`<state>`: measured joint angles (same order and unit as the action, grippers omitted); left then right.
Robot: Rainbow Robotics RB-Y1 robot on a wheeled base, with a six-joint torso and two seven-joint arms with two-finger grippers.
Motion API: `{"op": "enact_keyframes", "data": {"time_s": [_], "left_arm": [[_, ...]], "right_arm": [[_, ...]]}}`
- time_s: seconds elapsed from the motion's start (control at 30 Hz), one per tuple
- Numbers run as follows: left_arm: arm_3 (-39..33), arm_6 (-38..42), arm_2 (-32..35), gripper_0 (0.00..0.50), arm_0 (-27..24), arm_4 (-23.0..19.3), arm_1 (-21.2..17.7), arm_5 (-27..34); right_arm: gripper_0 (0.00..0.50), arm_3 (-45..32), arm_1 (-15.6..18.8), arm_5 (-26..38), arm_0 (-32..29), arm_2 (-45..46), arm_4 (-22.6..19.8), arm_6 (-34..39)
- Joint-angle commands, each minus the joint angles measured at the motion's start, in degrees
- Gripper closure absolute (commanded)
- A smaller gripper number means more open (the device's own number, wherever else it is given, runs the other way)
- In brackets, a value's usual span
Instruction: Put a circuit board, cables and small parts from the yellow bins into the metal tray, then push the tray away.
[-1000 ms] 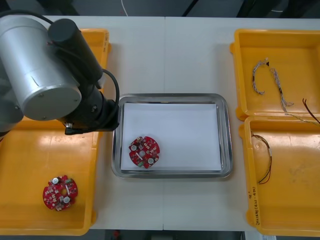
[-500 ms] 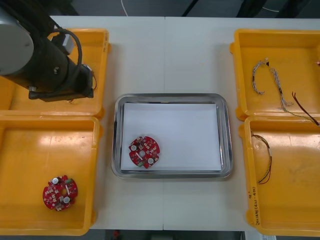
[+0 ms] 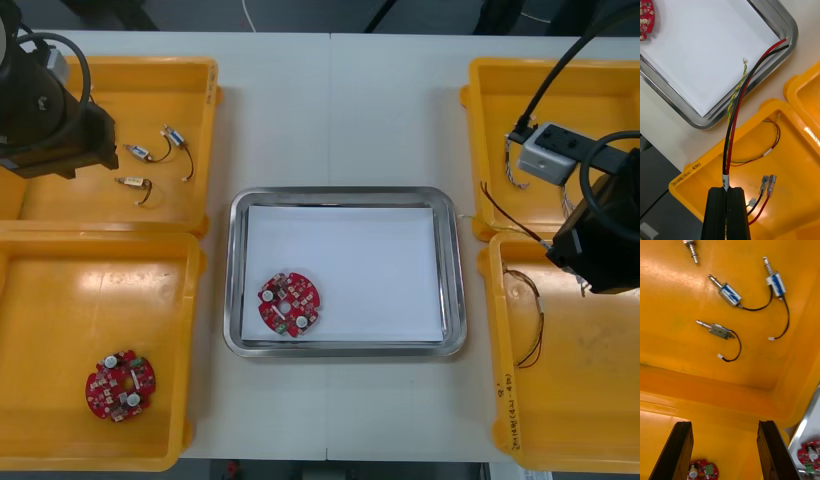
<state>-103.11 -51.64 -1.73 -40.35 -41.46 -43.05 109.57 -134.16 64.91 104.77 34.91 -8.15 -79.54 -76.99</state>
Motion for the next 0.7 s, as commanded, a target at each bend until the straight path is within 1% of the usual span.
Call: {"op": "enact_keyframes", "data": {"time_s": [0.03, 0.23, 0.3, 0.33, 0.4, 0.43, 0.57, 0.7], "left_arm": [[3.0, -9.9, 1.5, 0.0, -3.5, 3.0, -2.3, 0.4], [7.7, -13.4, 3.5, 0.0, -4.6, 4.9, -1.2, -0.1], [10.8, -14.7, 3.5, 0.0, -6.3, 6.2, -0.8, -0.5], [11.5, -15.0, 3.5, 0.0, -6.9, 6.6, -0.6, -0.6], [14.1, -15.6, 3.5, 0.0, -8.6, 8.4, 0.3, -1.2], [14.7, -15.6, 3.5, 0.0, -8.9, 8.8, 0.5, -1.5], [18.7, -15.6, 3.5, 0.0, -11.2, 10.7, 2.1, -4.4], [22.4, -15.5, 3.5, 0.0, -12.7, 11.0, 2.7, -8.3]], "right_arm": [[0.5, -1.2, 0.5, -1.8, 7.8, -7.6, 2.5, -2.4], [0.5, -0.7, -3.3, -1.9, 13.2, -15.5, 6.5, -2.5], [0.5, 0.1, -4.8, -1.9, 15.5, -19.1, 7.9, -2.6], [0.5, 0.3, -5.1, -2.0, 16.0, -19.9, 8.0, -2.6], [0.5, 1.3, -7.1, -2.1, 18.0, -22.9, 8.5, -2.8], [0.5, 1.4, -7.3, -2.3, 18.3, -23.5, 8.7, -2.9], [0.5, 2.1, -10.2, -4.5, 19.3, -27.1, 10.8, -3.5], [0.5, 3.1, -11.9, -6.3, 20.6, -31.1, 13.7, -4.3]]}}
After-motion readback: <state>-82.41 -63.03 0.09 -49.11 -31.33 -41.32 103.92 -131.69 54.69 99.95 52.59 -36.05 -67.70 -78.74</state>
